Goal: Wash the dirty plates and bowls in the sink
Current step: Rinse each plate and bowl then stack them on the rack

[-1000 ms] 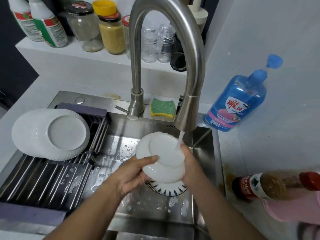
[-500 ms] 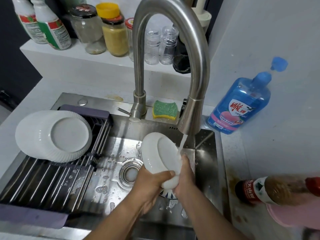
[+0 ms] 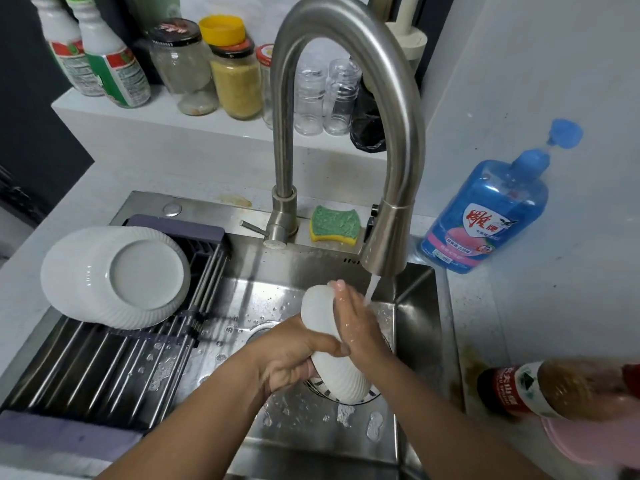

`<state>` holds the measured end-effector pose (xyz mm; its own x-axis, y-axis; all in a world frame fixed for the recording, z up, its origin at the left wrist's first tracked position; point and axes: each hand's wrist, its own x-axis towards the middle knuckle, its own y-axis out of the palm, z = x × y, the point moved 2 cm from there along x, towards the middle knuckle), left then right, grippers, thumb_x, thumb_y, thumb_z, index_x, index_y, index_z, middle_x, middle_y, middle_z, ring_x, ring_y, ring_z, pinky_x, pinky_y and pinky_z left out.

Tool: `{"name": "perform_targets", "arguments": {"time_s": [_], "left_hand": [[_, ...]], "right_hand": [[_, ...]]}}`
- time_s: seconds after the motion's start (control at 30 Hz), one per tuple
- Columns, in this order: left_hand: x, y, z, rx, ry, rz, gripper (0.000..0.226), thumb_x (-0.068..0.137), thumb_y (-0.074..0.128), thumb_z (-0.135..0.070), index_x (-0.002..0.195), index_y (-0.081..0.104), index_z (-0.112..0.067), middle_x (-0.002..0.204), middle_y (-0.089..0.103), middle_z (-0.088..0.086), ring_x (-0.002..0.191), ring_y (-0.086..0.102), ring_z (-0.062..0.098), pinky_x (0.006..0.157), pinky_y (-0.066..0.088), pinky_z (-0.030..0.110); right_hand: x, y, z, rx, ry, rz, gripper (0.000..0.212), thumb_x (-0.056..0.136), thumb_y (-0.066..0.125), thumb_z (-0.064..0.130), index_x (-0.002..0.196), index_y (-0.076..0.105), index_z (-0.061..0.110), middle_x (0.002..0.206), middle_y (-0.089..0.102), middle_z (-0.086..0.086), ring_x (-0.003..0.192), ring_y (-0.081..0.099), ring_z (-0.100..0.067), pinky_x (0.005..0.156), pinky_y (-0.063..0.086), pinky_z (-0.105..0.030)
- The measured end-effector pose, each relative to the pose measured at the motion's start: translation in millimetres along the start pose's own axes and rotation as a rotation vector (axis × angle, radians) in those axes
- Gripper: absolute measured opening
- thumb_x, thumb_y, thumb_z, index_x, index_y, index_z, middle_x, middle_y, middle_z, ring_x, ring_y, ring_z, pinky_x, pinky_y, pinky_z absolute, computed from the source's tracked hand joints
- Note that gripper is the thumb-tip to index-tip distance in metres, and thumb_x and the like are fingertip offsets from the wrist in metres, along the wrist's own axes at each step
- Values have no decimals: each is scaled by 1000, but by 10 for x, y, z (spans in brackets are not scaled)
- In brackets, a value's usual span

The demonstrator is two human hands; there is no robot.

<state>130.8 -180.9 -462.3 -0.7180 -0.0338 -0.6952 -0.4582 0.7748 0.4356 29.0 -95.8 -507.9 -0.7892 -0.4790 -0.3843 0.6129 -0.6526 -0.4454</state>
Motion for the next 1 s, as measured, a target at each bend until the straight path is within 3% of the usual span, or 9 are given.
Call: {"name": "perform_targets", "arguments": {"time_s": [0.13, 0.3, 0.43, 0.53, 0.6, 0.7, 0.8, 0.9, 1.0], "left_hand": [[7, -90, 39, -67, -51, 48, 62, 71, 67, 22, 131, 59, 8, 125, 66, 29, 117, 66, 42, 99, 55, 54], [9, -52, -28, 227, -76, 90, 38, 74, 62, 25, 103, 70, 1, 94, 73, 17, 92, 72, 27, 86, 57, 41], [-34, -27, -80, 313, -45, 71, 49, 74, 60, 31, 103, 69, -7, 91, 75, 10, 88, 73, 22, 75, 59, 33], [-80, -81, -125, 206, 0, 126, 63, 72, 63, 30, 121, 66, -9, 108, 73, 14, 104, 71, 27, 85, 60, 38], [-87, -157, -176, 161, 40, 173, 67, 68, 68, 24, 127, 64, -8, 121, 70, 20, 118, 66, 34, 96, 57, 47], [-49, -305, -252, 117, 83, 213, 68, 71, 72, 22, 132, 60, -4, 129, 67, 23, 124, 62, 39, 102, 52, 52], [4, -401, -280, 122, 162, 82, 59, 78, 80, 8, 132, 63, -11, 126, 70, 20, 117, 68, 35, 97, 57, 49], [126, -354, -173, 320, 383, -272, 51, 84, 83, -32, 129, 59, -32, 127, 69, 5, 107, 71, 19, 86, 59, 37], [216, -189, -41, 647, 562, -573, 58, 86, 67, -63, 135, 41, -46, 141, 45, -12, 126, 48, 7, 106, 38, 29]], "right_hand": [[-46, 22, 8, -73, -267, 132, 67, 91, 26, 77, 137, 57, 40, 141, 51, 20, 132, 46, -2, 116, 33, -38], [-52, 10, 234, -215, -405, 232, 40, 82, 50, 66, 108, 71, 44, 122, 57, 25, 122, 49, -2, 106, 39, -30], [186, -35, 377, -270, -122, 261, 34, 77, 56, 57, 87, 76, 33, 92, 69, 16, 97, 63, -11, 95, 50, -40], [440, -250, 289, -116, 326, 107, 58, 81, 63, 71, 113, 71, 25, 114, 71, -3, 99, 64, -25, 88, 49, -34], [482, -411, 108, 3, 481, 86, 52, 98, 57, 51, 128, 64, 9, 128, 64, -17, 105, 61, -25, 84, 50, -31], [498, -533, 70, 10, 508, 49, 37, 94, 56, 35, 112, 70, 6, 117, 69, -21, 108, 66, -37, 102, 51, -49], [447, -519, -38, 249, 506, -6, 35, 87, 62, 41, 96, 73, 9, 104, 74, -17, 97, 70, -35, 99, 53, -50], [309, -465, -131, 381, 585, -125, 42, 76, 62, 41, 101, 74, 10, 102, 74, -15, 93, 69, -33, 93, 55, -44], [212, -449, -128, 386, 544, -287, 46, 95, 54, 41, 120, 65, 4, 101, 63, -7, 88, 58, -23, 64, 46, -25]]}}
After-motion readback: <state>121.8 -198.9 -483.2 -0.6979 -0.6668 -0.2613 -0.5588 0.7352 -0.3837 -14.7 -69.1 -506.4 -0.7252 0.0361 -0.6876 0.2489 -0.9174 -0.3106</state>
